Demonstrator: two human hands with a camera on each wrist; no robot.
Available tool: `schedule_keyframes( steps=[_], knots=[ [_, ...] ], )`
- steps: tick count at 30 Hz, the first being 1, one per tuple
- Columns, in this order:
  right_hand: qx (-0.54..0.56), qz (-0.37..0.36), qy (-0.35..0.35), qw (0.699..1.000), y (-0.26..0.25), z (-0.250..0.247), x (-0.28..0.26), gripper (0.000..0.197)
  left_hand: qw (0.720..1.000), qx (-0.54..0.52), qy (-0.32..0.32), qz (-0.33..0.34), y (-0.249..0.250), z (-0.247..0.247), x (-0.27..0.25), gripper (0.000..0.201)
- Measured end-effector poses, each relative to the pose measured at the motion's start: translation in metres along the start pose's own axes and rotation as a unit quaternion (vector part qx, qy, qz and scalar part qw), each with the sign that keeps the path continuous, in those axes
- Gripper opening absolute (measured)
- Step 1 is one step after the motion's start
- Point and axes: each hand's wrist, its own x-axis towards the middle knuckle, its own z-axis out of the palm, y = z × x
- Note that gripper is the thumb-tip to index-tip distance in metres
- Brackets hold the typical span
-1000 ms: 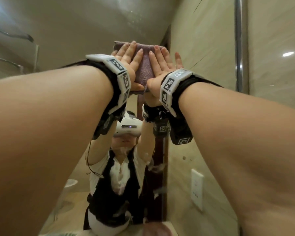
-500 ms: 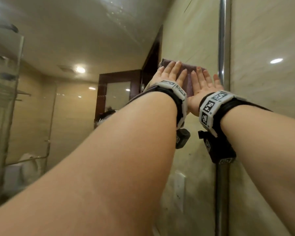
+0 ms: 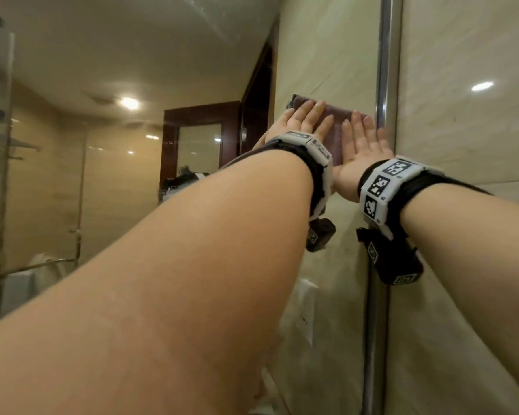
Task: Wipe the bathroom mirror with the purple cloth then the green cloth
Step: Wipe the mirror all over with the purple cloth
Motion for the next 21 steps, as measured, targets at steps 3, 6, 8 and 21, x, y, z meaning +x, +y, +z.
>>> schedule_keyframes(
  steps=[3,6,8,21],
  knots=[
    [0.011,-0.026,0.009,1.0,-0.03,-0.01,-0.006,0.093,1.0,0.005,0.0,-0.02,-0.027,0.004,-0.022,0.084],
    [0.024,-0.069,0.015,0.997,-0.071,-0.022,-0.014,0.095,0.999,0.008,-0.017,-0.046,-0.062,0.002,-0.052,0.094],
    [0.027,-0.101,0.027,0.994,-0.102,-0.03,-0.02,0.095,0.997,0.005,-0.034,-0.065,-0.092,0.001,-0.073,0.101],
    [0.023,-0.23,0.058,0.971,-0.261,-0.064,-0.069,0.091,0.968,0.026,-0.15,-0.2,-0.213,0.013,-0.193,0.104]
  ],
)
